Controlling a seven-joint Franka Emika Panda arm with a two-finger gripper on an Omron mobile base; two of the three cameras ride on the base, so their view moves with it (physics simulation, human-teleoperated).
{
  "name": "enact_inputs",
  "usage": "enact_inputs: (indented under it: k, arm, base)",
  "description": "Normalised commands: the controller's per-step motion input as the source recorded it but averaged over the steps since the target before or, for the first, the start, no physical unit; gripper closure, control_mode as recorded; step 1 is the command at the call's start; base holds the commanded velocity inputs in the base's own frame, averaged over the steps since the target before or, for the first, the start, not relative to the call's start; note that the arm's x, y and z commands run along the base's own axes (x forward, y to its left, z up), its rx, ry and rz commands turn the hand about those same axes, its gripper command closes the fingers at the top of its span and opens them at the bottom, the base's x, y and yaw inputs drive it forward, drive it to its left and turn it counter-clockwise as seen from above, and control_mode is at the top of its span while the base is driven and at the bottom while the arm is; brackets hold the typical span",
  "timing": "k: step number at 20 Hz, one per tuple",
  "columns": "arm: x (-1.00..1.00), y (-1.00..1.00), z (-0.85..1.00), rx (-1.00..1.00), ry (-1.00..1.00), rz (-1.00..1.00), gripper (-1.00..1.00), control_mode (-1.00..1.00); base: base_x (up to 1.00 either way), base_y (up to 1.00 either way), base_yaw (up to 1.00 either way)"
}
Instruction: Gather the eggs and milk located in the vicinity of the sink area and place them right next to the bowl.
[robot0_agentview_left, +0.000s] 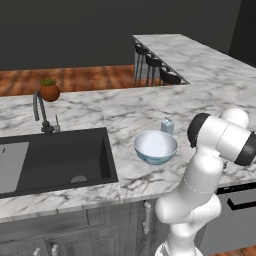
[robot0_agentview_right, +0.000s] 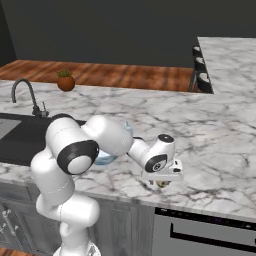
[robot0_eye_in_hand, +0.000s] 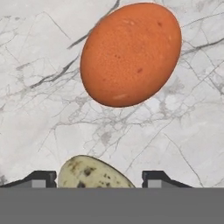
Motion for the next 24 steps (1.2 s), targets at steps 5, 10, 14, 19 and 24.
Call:
enact_inputs:
  k: [5,10,14,19,24]
  arm:
    - [-0.22,0.00,-0.09,0.00,0.00,0.00,1.00,-1.00]
    - [-0.20,0.07,0.01,0.00,0.00,0.00,1.00,-1.00]
    - [-0.18,0.31,0.13,0.00,-0.03,0.00,1.00,-1.00]
    - [-0.07,0.48,0.31,0.00,-0.05,0.00,1.00,-1.00]
    - [-0.01,0.53,0.35,0.00,-0.03,0.00,1.00,-1.00]
  base:
    - [0.00,0.00,0.00]
    - [0.00,0.00,0.00]
    - [0.00,0.00,0.00]
    - [0.00,0.00,0.00]
    - [0.00,0.00,0.00]
